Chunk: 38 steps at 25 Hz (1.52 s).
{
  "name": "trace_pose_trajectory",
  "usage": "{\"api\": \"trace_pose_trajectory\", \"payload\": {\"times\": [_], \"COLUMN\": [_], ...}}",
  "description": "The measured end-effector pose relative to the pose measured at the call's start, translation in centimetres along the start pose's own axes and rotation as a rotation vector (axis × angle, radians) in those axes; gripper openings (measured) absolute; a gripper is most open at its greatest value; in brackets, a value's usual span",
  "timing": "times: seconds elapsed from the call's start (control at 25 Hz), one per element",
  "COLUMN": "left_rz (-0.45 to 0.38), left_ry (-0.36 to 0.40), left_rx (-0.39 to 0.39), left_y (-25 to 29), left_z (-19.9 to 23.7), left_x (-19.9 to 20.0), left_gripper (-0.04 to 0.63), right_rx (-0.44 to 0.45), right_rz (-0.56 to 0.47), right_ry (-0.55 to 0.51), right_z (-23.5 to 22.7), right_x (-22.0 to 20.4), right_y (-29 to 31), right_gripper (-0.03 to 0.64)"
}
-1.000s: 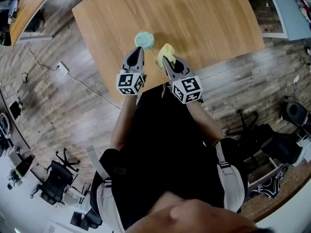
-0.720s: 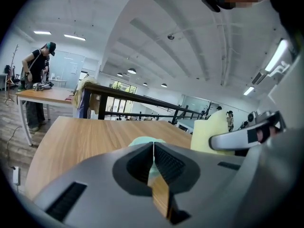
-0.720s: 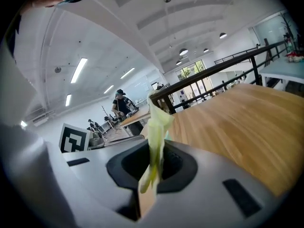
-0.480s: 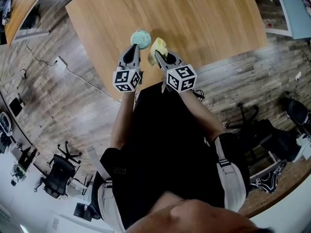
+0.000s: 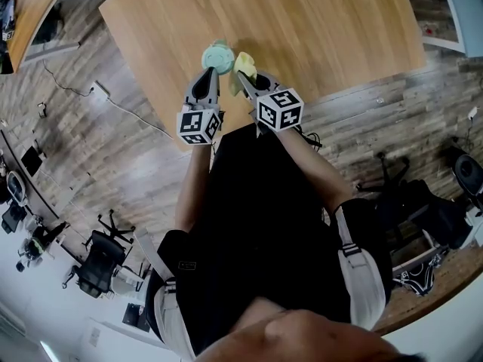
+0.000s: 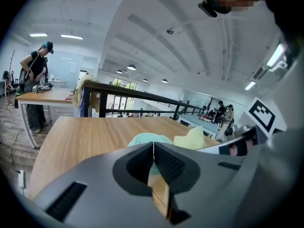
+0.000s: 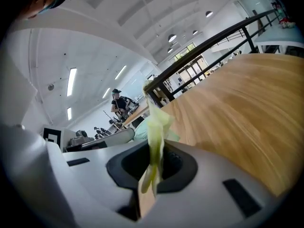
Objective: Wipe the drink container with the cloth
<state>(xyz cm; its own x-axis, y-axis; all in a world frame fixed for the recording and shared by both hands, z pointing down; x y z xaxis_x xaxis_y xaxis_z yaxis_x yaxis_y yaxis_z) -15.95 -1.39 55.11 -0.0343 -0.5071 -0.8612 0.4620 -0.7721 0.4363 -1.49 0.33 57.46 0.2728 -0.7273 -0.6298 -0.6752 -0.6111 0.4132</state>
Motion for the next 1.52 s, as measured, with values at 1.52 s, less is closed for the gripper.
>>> {"api": "trace_pose_trajectory", "payload": {"times": [1.52], "left_rz": [-0.019], "left_ry": [-0.089], "left_rx": [0.077], "left_y": [-0.5], "left_z": [-0.4], "left_x": [0.6], "left_gripper": [0.024], "right_rx": [0.032], "right_rz": [0.421], "right_ry": [0.072], "right_z": [-10.0], "right_x": [-4.8], "right_y": [8.6], "right_gripper": [0.044]}}
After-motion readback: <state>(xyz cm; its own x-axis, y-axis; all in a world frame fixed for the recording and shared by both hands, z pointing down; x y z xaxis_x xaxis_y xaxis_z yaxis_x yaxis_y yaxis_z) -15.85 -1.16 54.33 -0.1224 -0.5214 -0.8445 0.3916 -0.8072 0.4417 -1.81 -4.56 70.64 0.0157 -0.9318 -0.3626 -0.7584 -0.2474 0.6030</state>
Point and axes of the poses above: the fingertips, and each gripper's own axes: y forward along the fingers, z to its left, x out of its top, the point moved 6 cm from there along -y, backward along the fingers, and after that the axes turned 3 degrees about x, right-handed, at the moved point
